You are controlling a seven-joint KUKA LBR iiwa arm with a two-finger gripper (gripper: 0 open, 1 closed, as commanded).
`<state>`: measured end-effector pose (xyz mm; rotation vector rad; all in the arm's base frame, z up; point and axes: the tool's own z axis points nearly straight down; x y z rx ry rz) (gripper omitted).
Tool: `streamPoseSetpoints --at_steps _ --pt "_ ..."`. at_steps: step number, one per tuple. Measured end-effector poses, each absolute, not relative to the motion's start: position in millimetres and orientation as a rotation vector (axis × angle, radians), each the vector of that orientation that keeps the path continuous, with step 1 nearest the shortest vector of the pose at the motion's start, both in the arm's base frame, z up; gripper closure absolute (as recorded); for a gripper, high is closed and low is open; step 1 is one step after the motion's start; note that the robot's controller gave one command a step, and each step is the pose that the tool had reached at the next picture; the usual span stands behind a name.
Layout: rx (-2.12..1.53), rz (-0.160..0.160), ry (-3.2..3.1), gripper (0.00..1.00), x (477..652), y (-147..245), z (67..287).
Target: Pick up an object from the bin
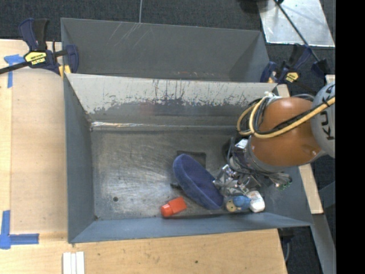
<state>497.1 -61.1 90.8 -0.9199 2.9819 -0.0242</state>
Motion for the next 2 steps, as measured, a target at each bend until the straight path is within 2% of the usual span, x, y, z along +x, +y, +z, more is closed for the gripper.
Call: streamPoseSetpoints --at_steps 1,2 --pt "-0.927 -0.012 2.971 0.0 497.5 -55 87" --pt "-1.043 -0.014 2.948 0.0 513.7 -21 79"
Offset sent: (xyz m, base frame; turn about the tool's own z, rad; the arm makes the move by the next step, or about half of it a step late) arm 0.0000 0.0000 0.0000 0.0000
